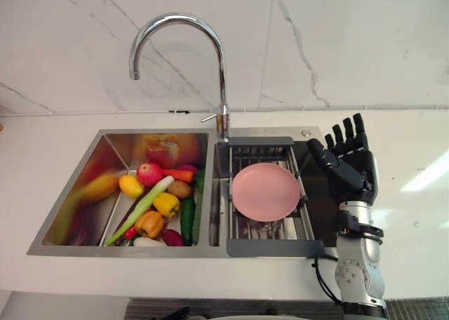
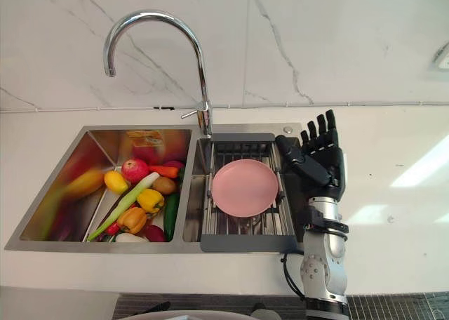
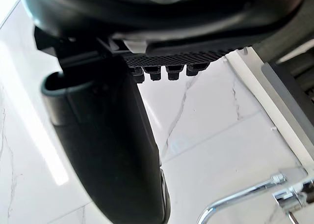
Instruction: Walk over to the sink, pick up the cup, carry it to the dishwasher, place the cup inside the dishwasher, then close the dishwasher door
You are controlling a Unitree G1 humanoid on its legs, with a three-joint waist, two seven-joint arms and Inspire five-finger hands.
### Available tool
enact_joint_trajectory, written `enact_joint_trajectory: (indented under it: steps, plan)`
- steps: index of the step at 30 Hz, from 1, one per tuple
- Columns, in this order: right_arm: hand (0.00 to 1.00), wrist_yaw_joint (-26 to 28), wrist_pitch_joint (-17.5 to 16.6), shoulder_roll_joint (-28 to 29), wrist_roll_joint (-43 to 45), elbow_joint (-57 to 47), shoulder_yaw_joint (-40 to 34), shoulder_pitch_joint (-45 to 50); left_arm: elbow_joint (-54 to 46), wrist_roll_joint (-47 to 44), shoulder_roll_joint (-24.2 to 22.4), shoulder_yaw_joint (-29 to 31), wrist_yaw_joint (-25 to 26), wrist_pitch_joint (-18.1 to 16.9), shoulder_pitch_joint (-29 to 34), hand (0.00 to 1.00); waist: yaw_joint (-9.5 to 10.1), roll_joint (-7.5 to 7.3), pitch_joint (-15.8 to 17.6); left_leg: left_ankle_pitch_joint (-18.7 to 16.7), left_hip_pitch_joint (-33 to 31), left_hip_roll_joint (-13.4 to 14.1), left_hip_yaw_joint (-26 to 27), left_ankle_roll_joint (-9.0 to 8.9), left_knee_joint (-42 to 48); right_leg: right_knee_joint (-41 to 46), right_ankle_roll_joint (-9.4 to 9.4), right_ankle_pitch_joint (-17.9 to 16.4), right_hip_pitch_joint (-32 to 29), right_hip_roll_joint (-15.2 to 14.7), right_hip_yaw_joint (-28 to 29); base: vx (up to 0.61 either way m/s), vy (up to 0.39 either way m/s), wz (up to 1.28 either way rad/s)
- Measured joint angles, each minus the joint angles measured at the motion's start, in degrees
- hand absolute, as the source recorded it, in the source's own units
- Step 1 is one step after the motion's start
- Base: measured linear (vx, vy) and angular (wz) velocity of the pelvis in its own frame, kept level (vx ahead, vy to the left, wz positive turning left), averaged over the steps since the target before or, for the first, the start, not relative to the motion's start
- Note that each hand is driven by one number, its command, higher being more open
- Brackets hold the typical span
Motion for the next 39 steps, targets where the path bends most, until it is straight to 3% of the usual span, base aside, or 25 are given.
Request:
enact_joint_trajectory:
  steps: [5,11,13,16,21,28,39]
  plan:
    - [1.0,1.09,0.64,-7.82,-7.33,-3.17,-3.86,-1.48,0.28,1.7,0.22,0.52,0.01,0.16,-0.12,1.0,-0.67,-0.61,-0.36,-0.36,0.1,0.86,4.94,-0.13,-0.31,-3.33,-0.42,2.62,-1.01,1.7,4.03,0.03,-0.035,-0.51]
    - [1.0,12.52,1.99,-19.56,-11.48,-5.42,-6.53,-1.29,2.78,1.91,1.18,1.1,-0.08,0.43,-0.86,1.0,-4.27,-2.14,-0.99,-1.29,0.97,1.03,10.0,-0.19,0.17,-3.65,-0.69,4.16,-3.26,2.38,8.37,-0.07,-0.014,-0.49]
    - [1.0,16.28,2.77,-20.76,-14.3,-5.05,-6.48,-0.46,2.79,1.47,1.98,0.14,-0.12,0.23,-0.79,1.0,-4.62,-3.1,-1.33,-1.34,1.19,1.07,11.54,-0.18,0.45,-3.7,-1.16,3.09,-3.73,1.84,7.33,-0.14,-0.013,-0.35]
    - [1.0,22.78,2.88,-20.75,-17.05,-4.74,-5.71,3.21,3.01,1.19,2.94,-1.44,-0.26,-0.15,-0.62,1.0,-4.73,-3.94,-1.84,-1.51,1.19,1.27,13.12,-0.42,0.88,-3.69,-1.24,4.33,-4.25,0.81,3.73,-0.12,-0.025,-0.3]
    - [1.0,27.02,2.41,-20.71,-23.31,-2.07,-4.19,6.0,3.14,-1.02,3.5,-3.22,-0.25,-0.2,-0.12,1.0,-4.96,-3.79,-1.99,-1.48,1.14,1.48,14.32,-0.6,0.91,-3.67,-1.31,5.08,-4.98,0.94,3.87,-0.05,-0.027,-0.14]
    - [1.0,24.12,-0.11,-20.0,-33.11,-1.61,-0.92,6.0,3.14,-1.14,3.89,-3.25,-0.02,-0.37,0.06,1.0,-4.67,-3.87,-1.94,-1.48,1.17,1.5,14.17,-0.62,0.83,-3.66,-0.89,5.48,-4.91,0.93,3.56,-0.01,-0.002,0.01]
    - [1.0,9.87,-0.09,-16.09,-42.21,0.36,3.27,5.94,2.99,-1.14,3.79,-2.63,0.0,-0.08,0.3,1.0,-4.36,-4.03,-2.07,-1.36,1.78,1.56,11.39,-0.74,0.2,-3.64,-0.87,4.6,-3.0,0.66,0.47,-0.01,-0.007,0.13]
